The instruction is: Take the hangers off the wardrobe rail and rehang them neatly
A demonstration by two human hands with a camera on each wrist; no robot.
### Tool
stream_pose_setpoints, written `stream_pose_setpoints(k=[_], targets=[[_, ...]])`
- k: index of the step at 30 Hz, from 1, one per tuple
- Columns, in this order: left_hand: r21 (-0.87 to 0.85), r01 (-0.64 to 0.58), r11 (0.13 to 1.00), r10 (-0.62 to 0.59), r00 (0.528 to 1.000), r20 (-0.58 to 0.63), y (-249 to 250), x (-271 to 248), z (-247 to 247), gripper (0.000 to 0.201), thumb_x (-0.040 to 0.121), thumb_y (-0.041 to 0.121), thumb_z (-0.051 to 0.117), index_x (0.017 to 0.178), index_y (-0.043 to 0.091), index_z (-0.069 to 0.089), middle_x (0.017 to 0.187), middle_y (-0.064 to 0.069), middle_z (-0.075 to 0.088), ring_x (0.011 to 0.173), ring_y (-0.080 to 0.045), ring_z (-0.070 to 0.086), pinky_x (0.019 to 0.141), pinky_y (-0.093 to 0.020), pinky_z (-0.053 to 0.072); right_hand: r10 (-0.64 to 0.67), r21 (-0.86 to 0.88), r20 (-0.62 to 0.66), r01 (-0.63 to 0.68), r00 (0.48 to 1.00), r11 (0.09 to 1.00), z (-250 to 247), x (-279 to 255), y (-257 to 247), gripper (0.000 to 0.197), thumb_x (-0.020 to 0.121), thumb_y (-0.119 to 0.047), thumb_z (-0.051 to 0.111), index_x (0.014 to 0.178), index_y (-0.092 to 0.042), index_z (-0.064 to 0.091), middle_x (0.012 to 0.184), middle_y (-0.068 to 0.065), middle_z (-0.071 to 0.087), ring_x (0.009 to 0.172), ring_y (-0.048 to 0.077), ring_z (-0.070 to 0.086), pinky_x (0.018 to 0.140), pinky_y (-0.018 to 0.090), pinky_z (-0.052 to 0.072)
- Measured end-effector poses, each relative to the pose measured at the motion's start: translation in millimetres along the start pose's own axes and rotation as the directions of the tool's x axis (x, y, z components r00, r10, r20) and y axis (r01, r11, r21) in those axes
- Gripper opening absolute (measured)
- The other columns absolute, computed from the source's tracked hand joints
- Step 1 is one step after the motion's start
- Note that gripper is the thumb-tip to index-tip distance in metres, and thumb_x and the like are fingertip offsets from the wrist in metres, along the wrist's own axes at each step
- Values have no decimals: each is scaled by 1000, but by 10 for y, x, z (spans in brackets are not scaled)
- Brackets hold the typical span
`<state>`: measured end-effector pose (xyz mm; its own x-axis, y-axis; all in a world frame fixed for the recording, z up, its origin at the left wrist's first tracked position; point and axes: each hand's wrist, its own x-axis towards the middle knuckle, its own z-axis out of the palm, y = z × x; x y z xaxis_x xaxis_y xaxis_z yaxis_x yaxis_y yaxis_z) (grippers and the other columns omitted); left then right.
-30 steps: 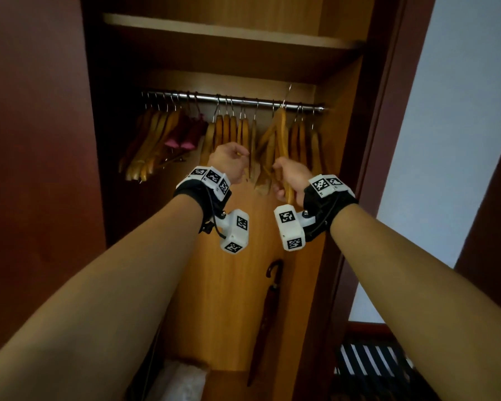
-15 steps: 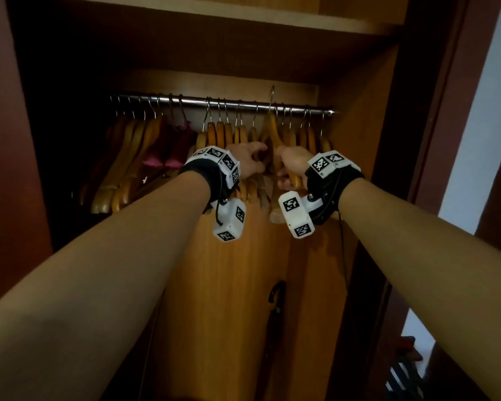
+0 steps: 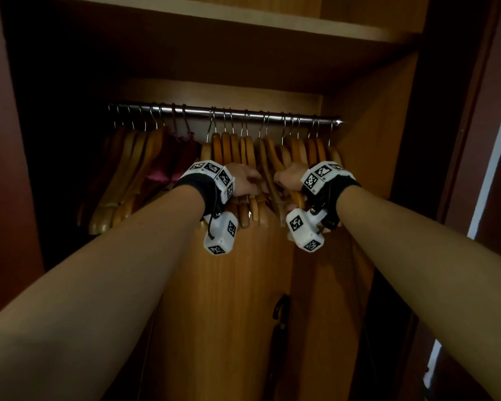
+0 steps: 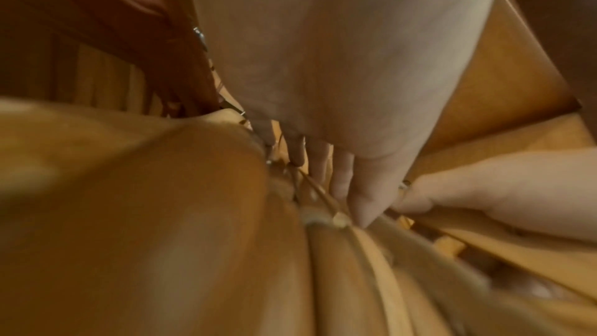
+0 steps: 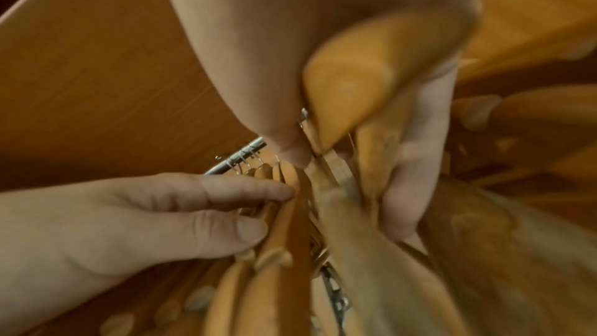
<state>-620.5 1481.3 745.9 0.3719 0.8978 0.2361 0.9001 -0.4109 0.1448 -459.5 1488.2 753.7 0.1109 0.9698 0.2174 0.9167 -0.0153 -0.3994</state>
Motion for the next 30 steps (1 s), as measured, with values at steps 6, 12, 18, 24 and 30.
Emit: stream_pose_setpoints(k=[6,12,18,24,30], targets=[[48,-5,999,8,998,-57,-95,-135,13,66,97,41,50,152,18,24,160,-2,17,145,-22,21,116,-34,21,-109,-135,-138,90,984,987,-36,-99,-90,75,78,-60,52,143,-27,34,149,6,36,117,30,52,96,42,46],[84,-19,996,29,993,-115,-185,-234,67,54,98,34,47,147,15,35,154,-7,30,140,-26,29,111,-34,26,-358,-128,-263,335,896,933,16,-303,-383,28,90,-21,56,116,-11,63,118,8,59,106,24,58,88,35,50],[66,-40,997,48,991,-125,-249,-282,78,53,99,33,43,149,18,34,156,-7,28,143,-26,24,115,-35,23,-269,-103,-115,258,956,961,265,-270,-516,31,92,-30,54,118,-14,54,102,9,63,89,25,64,79,35,55],[80,-50,996,59,992,-108,-288,-289,56,55,97,35,46,149,18,35,157,-5,26,144,-23,23,114,-34,22,-69,95,-99,79,993,992,499,-122,-523,51,92,-36,53,134,-10,44,117,13,63,93,27,63,77,34,53],[61,-65,996,71,992,-106,-300,-293,42,57,97,38,47,150,21,31,159,-2,23,145,-20,20,114,-30,19,-29,238,-123,58,992,969,579,-103,-462,43,93,-33,52,129,-10,51,120,14,62,99,29,61,79,31,46]])
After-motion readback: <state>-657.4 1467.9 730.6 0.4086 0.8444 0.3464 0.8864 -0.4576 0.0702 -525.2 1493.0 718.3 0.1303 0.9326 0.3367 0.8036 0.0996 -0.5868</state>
